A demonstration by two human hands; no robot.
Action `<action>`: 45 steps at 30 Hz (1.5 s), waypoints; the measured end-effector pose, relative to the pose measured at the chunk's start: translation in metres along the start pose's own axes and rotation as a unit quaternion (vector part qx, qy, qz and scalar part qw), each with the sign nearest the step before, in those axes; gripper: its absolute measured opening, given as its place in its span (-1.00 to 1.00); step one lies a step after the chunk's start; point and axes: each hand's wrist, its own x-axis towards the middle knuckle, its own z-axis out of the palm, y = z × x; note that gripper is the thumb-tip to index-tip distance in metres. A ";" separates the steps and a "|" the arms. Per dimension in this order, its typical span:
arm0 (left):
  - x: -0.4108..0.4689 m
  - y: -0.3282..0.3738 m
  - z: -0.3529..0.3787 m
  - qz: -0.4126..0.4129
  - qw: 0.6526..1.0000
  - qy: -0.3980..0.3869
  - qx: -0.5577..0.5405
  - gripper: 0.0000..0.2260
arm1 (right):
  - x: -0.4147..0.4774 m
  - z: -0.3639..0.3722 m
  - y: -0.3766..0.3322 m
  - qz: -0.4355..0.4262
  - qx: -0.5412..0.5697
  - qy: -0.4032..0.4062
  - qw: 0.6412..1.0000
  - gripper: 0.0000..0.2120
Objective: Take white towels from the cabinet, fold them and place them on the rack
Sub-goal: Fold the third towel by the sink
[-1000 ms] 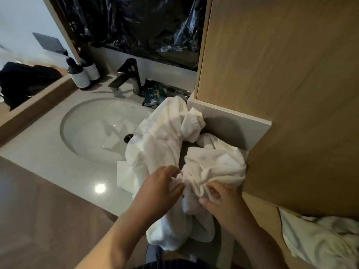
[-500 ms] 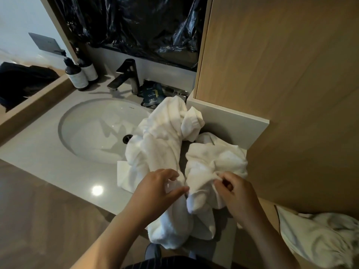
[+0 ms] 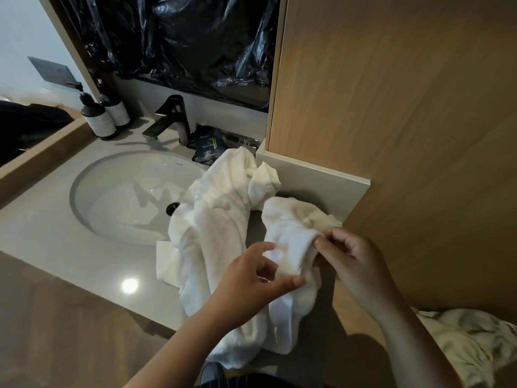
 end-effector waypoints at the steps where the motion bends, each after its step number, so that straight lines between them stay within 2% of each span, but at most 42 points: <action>1: 0.000 0.003 0.000 0.005 1.000 0.002 0.001 -0.39 | 0.001 -0.001 -0.001 -0.003 0.005 0.000 1.000 -0.80; 4: 0.003 0.009 0.000 0.045 0.999 -0.003 0.030 -0.81 | 0.002 -0.003 -0.005 -0.011 0.013 -0.004 1.000 -0.82; 5: 0.004 0.011 -0.003 0.062 0.997 -0.004 0.042 -0.84 | 0.003 -0.004 -0.007 -0.015 0.014 -0.005 1.000 -0.83; 8: 0.008 0.020 -0.016 0.087 0.995 0.022 0.041 -0.87 | 0.007 -0.009 -0.018 -0.032 0.033 0.003 0.999 -0.86; 12: 0.019 0.044 -0.038 0.083 0.994 0.070 -0.033 -0.85 | 0.019 -0.015 -0.040 -0.065 0.035 0.019 0.997 -0.84; 17: 0.031 0.085 -0.055 0.165 0.978 0.113 -0.067 -0.86 | 0.035 -0.020 -0.070 -0.108 -0.025 0.110 0.988 -0.89; 21: 0.035 0.117 -0.069 0.183 0.970 0.138 -0.080 -0.88 | 0.044 -0.030 -0.098 -0.127 0.029 0.108 0.986 -0.78; 24: 0.033 0.136 -0.078 0.243 0.951 0.165 -0.099 -0.85 | 0.047 -0.035 -0.118 -0.185 0.057 0.125 0.973 -0.72; 26: 0.034 0.142 -0.082 0.268 0.942 0.171 -0.109 -0.83 | 0.054 -0.036 -0.124 -0.191 0.088 0.127 0.969 -0.72; 28: 0.040 0.137 -0.085 0.259 0.945 0.174 -0.099 -0.82 | 0.067 -0.034 -0.119 -0.167 0.094 0.122 0.974 -0.73; 30: 0.050 0.121 -0.084 0.214 0.959 0.173 -0.076 -0.81 | 0.081 -0.029 -0.100 -0.120 0.042 0.115 0.985 -0.68; 33: 0.068 0.081 -0.073 0.113 0.978 0.171 0.026 -0.81 | 0.090 -0.017 -0.057 -0.029 -0.068 0.085 0.994 -0.73; 35: 0.074 0.052 -0.066 0.050 0.983 0.149 0.099 -0.82 | 0.084 -0.008 -0.031 0.036 -0.067 0.071 0.995 -0.83; 37: 0.073 0.026 -0.060 0.036 0.981 0.127 0.140 -0.63 | 0.074 -0.001 -0.011 0.060 -0.067 0.056 0.994 -0.91; 39: 0.063 0.007 -0.055 0.031 0.979 0.132 0.152 -0.53 | 0.061 0.006 0.009 0.062 -0.067 0.030 0.995 -0.86; 45: 0.024 -0.022 -0.044 0.033 0.965 0.164 0.201 -0.56 | 0.030 0.017 0.046 0.125 -0.096 0.022 0.987 -0.76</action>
